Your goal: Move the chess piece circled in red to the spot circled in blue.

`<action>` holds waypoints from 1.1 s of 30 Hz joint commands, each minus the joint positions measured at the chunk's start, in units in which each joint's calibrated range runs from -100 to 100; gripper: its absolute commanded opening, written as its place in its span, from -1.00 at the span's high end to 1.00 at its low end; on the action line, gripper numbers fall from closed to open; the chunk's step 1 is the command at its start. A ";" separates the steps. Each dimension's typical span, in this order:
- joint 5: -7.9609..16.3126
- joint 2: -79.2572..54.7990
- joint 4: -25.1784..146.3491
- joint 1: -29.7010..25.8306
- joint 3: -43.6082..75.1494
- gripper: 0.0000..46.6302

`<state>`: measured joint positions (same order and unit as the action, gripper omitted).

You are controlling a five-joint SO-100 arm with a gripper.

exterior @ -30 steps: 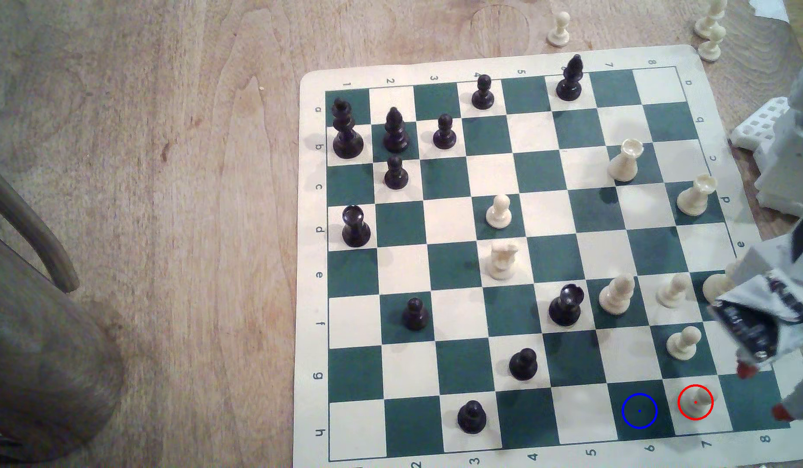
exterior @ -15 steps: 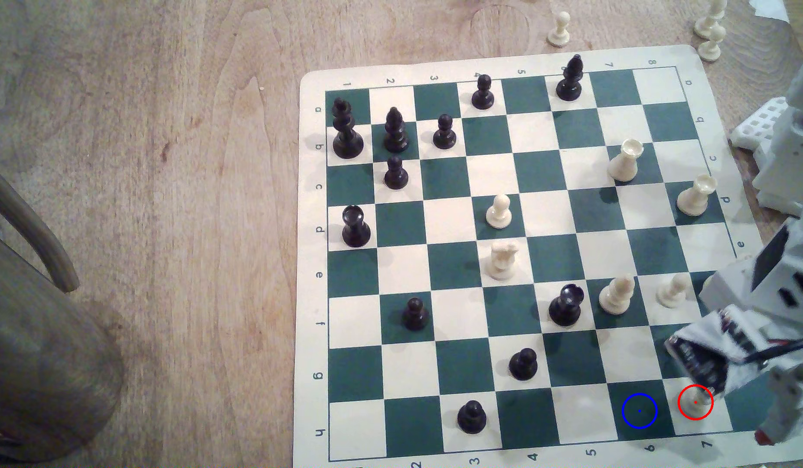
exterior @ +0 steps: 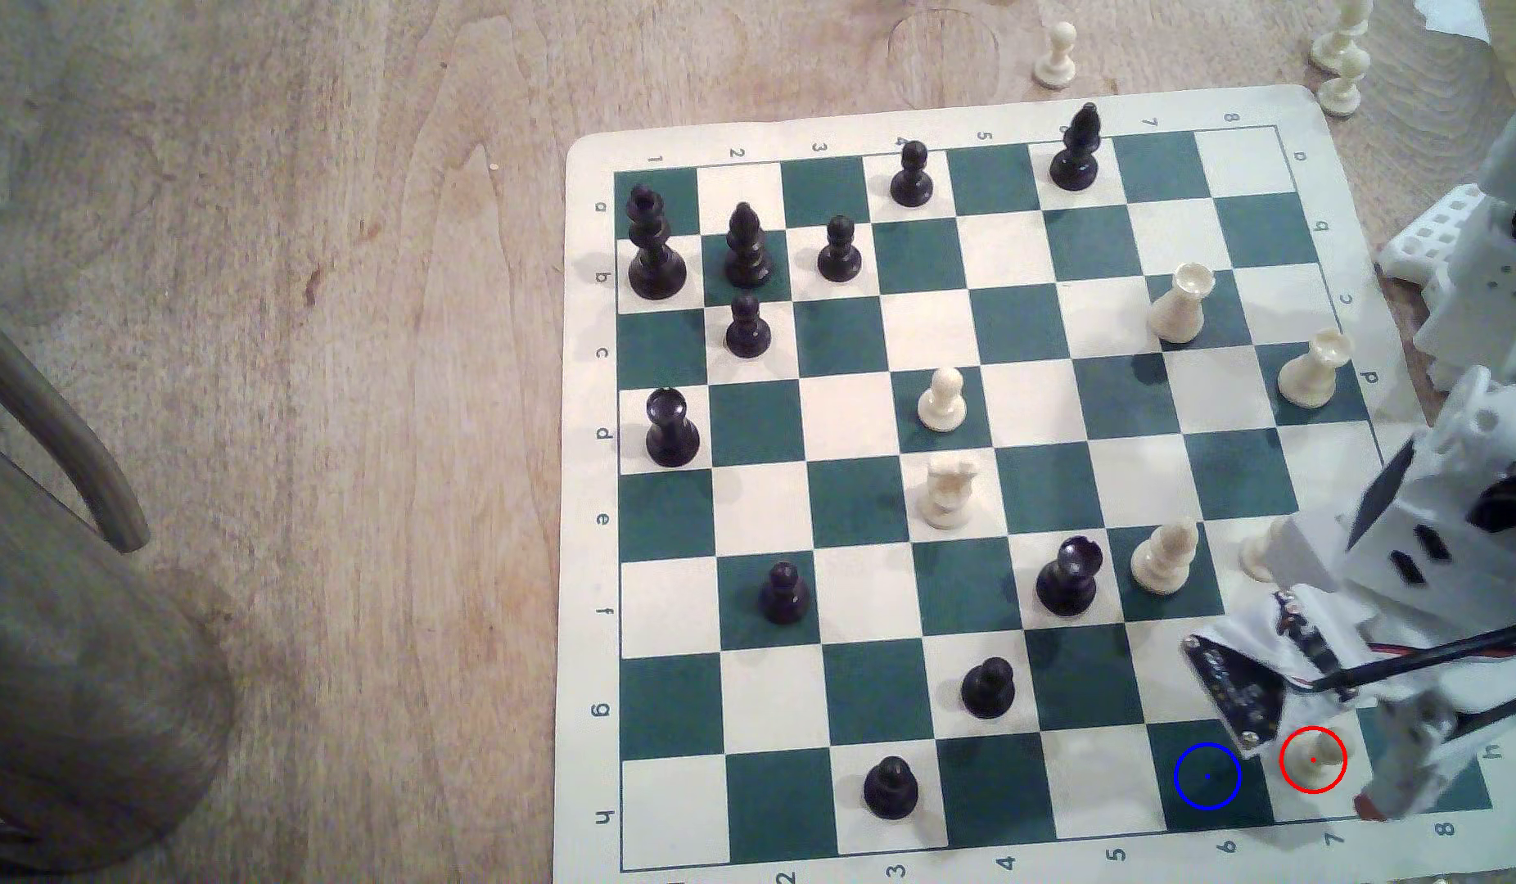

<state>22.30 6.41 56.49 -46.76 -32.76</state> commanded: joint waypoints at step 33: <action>-1.17 -3.35 -0.39 -0.06 5.02 0.34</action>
<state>21.56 2.05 55.70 -46.76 -30.86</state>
